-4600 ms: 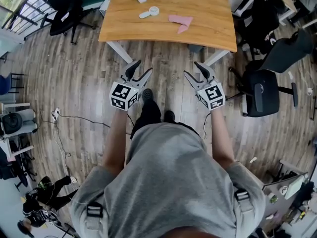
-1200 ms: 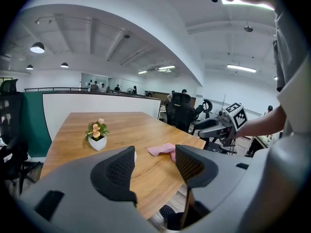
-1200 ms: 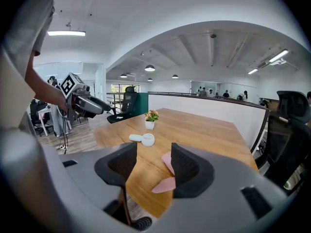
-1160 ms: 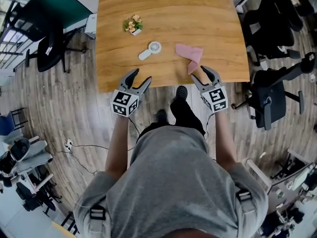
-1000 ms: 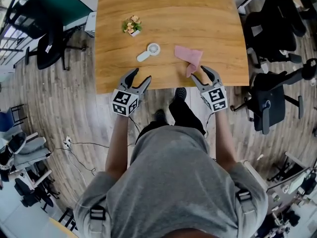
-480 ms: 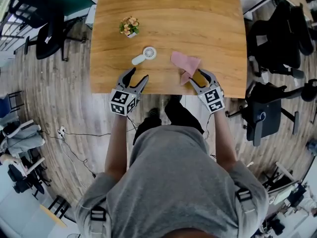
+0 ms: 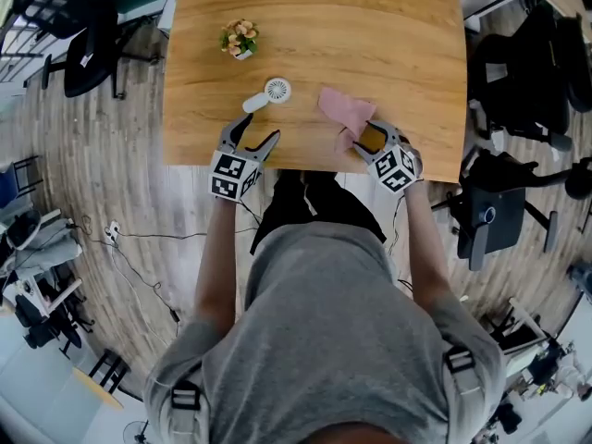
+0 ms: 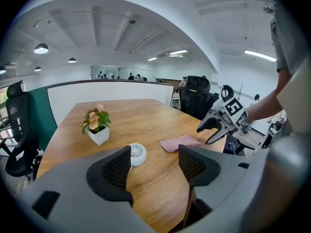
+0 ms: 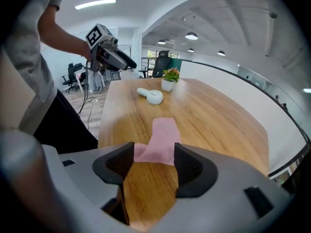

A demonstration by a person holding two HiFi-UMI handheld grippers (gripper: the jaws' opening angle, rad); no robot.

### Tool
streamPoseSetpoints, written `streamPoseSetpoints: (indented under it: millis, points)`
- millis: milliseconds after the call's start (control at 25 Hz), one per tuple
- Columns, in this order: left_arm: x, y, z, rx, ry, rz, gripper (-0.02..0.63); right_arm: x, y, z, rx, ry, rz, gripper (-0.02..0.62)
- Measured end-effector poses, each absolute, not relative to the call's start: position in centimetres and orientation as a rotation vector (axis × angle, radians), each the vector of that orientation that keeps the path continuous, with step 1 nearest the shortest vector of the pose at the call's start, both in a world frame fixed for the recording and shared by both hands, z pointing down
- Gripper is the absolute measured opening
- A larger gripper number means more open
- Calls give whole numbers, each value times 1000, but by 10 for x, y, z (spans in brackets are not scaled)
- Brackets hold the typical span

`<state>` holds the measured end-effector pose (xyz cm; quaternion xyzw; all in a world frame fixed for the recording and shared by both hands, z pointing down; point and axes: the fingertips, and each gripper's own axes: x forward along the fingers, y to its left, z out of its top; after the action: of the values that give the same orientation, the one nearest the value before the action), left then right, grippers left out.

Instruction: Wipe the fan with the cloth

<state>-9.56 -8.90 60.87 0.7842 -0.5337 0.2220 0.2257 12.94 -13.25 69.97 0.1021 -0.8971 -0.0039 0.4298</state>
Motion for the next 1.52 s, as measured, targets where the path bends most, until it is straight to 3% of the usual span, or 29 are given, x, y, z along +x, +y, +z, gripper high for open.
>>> streamPoseSetpoints:
  millis: [680,1240,1520]
  points:
    - [-123,-134,695,2238,-1231,1000,336,96,-156,758,223,-2105,4,261]
    - [-116,-162,730,2348,-1018,1061,368,42,-165,762,160,-2098,-95,305]
    - [-107,-172,743,2399,-932,1126,382,35,-171,772,198,-2127,28,297]
